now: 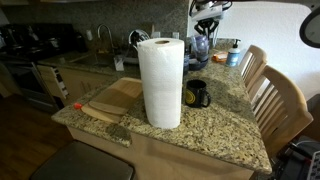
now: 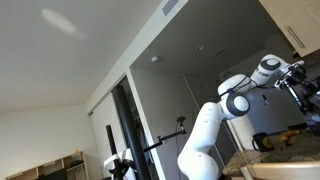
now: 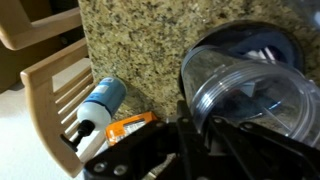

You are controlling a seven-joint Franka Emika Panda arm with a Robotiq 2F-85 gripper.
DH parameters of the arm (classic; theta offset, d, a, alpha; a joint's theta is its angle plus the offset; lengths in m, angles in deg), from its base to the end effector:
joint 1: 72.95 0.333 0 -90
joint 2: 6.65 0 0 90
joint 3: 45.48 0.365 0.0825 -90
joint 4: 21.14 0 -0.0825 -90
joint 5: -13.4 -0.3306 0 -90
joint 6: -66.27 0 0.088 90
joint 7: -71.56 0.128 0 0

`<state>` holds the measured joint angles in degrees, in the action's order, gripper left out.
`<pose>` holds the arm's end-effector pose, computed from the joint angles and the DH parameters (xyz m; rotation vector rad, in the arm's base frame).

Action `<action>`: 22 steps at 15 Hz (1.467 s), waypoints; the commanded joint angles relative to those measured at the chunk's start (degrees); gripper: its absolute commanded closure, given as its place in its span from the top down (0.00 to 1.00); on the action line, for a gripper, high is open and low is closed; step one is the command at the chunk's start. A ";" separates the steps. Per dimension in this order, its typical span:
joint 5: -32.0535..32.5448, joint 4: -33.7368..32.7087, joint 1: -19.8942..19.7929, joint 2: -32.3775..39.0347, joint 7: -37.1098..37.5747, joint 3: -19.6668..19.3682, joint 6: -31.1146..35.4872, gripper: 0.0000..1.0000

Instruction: Put the white bottle in the bowl then put the jar in the bowl

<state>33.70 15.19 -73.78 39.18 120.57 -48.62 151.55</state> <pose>0.7260 -0.0769 0.5425 2.4822 -1.2709 0.2882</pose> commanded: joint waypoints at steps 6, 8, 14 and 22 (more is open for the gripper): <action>-0.95 16.99 2.33 -5.31 12.09 1.13 11.13 0.03; -0.59 21.60 3.20 -8.26 16.85 1.05 13.86 0.03; -2.43 34.59 3.76 -17.10 22.70 2.80 17.75 0.44; -5.64 47.16 4.59 -28.51 23.58 1.37 18.02 0.98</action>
<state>29.55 56.09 -69.59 16.33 145.77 -46.05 169.64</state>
